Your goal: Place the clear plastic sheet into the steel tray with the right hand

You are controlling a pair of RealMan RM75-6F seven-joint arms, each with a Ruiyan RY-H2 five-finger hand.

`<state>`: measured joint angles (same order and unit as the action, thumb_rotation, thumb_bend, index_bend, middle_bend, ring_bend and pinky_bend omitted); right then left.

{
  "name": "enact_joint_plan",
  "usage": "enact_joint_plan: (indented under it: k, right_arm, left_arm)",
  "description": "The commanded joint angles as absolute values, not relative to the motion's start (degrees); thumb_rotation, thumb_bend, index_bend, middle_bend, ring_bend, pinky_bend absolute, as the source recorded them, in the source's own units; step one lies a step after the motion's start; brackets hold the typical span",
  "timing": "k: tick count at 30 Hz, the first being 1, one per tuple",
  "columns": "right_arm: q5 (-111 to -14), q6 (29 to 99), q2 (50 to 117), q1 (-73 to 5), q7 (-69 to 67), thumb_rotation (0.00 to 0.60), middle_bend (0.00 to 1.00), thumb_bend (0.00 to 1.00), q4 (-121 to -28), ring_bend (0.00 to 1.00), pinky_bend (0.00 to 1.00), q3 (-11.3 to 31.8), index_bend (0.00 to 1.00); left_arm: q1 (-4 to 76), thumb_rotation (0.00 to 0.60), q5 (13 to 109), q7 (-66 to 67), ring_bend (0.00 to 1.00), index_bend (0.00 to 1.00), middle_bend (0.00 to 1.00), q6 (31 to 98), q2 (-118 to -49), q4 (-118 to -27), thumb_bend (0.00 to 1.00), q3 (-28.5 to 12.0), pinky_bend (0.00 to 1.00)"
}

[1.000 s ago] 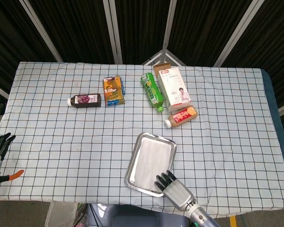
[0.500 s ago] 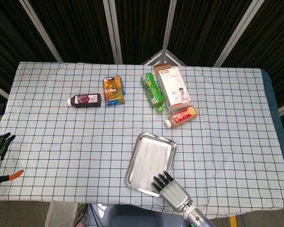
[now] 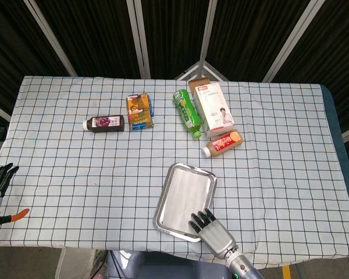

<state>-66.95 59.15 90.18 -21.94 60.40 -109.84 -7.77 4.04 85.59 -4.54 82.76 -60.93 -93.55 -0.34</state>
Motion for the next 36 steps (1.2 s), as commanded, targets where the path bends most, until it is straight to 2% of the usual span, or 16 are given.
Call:
enact_joint_plan:
  k: [1, 11, 18, 21, 27, 36]
  right_arm:
    - [-66.2, 59.8, 90.4, -22.0, 60.7, 0.600, 0.08, 1.00, -110.4, 0.00, 0.00, -7.7, 0.14]
    - [-66.8, 62.0, 89.7, -22.6, 61.6, 0.600, 0.08, 1.00, -112.8, 0.00, 0.00, -8.2, 0.13]
    - [-71.2, 65.1, 88.4, -22.7, 60.6, 0.600, 0.04, 0.99, -115.6, 0.00, 0.00, -7.5, 0.04]
    - [-73.1, 66.8, 87.7, -22.4, 60.0, 0.600, 0.03, 0.96, -116.6, 0.00, 0.00, -7.0, 0.01]
    - [-77.1, 71.4, 84.6, -20.9, 55.2, 0.600, 0.02, 0.84, -117.4, 0.00, 0.00, -5.8, 0.00]
    - [-85.9, 83.2, 73.8, -14.6, 37.8, 0.600, 0.00, 0.56, -112.0, 0.00, 0.00, -6.8, 0.00]
  left_arm:
    - [4.0, 0.600, 85.6, -4.5, 0.00, 0.00, 0.00, 82.8, -60.9, -93.5, 0.00, -0.3, 0.00]
    - [4.1, 0.600, 85.7, -4.6, 0.00, 0.00, 0.00, 82.7, -61.0, -93.5, 0.00, -0.3, 0.00]
    - [4.0, 0.600, 85.7, -4.5, 0.00, 0.00, 0.00, 83.0, -61.1, -93.5, 0.00, -0.4, 0.00]
    - [3.9, 0.600, 85.7, -4.5, 0.00, 0.00, 0.00, 83.1, -61.1, -93.5, 0.00, -0.4, 0.00]
    - [3.9, 0.600, 85.7, -4.5, 0.00, 0.00, 0.00, 83.1, -61.1, -93.4, 0.00, -0.4, 0.00]
    - [3.9, 0.600, 85.7, -4.0, 0.00, 0.00, 0.00, 83.1, -61.2, -93.4, 0.00, -0.3, 0.00]
